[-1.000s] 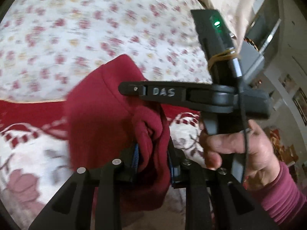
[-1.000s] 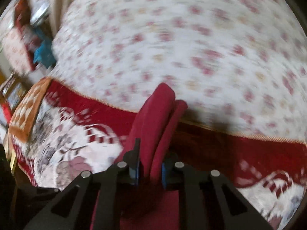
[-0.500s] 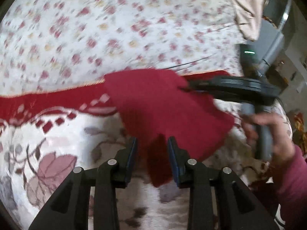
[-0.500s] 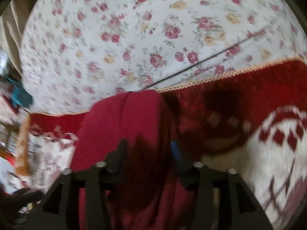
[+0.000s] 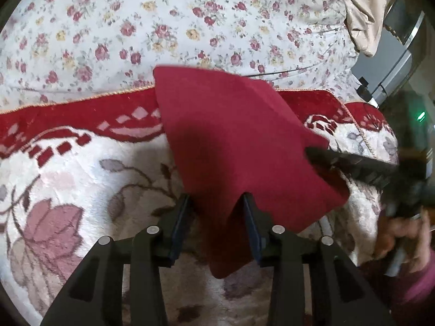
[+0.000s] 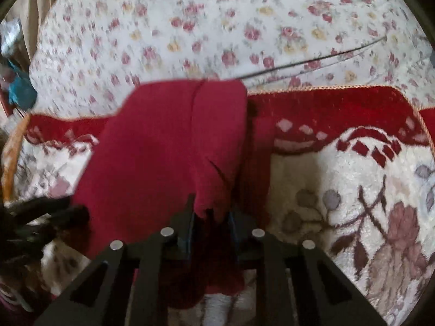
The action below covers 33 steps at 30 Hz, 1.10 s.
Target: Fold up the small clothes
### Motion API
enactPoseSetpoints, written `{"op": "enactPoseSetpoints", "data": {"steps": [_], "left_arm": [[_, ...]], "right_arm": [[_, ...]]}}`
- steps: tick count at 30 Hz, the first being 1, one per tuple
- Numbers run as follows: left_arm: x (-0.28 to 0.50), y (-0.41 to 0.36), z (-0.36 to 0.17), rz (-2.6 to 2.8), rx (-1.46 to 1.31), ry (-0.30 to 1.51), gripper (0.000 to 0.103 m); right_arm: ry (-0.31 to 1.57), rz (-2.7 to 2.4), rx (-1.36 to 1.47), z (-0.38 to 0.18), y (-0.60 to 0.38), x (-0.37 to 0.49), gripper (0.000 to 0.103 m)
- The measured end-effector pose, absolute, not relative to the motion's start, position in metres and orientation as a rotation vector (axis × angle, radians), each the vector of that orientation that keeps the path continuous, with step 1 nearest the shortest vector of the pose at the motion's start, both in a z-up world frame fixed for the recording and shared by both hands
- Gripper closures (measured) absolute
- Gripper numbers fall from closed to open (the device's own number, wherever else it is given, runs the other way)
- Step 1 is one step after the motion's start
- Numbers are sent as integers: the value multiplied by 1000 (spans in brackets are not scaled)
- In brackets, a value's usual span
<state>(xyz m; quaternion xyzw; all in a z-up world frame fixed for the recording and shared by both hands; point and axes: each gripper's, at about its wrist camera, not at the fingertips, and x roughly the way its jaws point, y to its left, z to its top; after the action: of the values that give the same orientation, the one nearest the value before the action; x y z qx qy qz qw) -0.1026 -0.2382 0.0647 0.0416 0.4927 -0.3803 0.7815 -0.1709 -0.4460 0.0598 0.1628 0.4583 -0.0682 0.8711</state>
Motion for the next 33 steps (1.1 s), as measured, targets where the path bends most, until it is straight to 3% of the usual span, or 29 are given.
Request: {"op": "enactPoseSetpoints", "data": {"steps": [5, 8, 17, 27, 33], "left_arm": [[-102, -241, 68, -801, 100, 1041, 87], [-103, -243, 69, -796, 118, 1030, 87], [-104, -244, 68, -801, 129, 1024, 83], [-112, -240, 84, -790, 147, 967, 83], [-108, -237, 90, -770, 143, 942, 83]], "right_arm": [[773, -173, 447, 107, -464, -188, 65], [787, -137, 372, 115, -447, -167, 65], [907, -237, 202, 66, -428, -110, 67], [930, -272, 279, 55, -444, -137, 67], [858, -258, 299, 79, -440, -168, 57]]}}
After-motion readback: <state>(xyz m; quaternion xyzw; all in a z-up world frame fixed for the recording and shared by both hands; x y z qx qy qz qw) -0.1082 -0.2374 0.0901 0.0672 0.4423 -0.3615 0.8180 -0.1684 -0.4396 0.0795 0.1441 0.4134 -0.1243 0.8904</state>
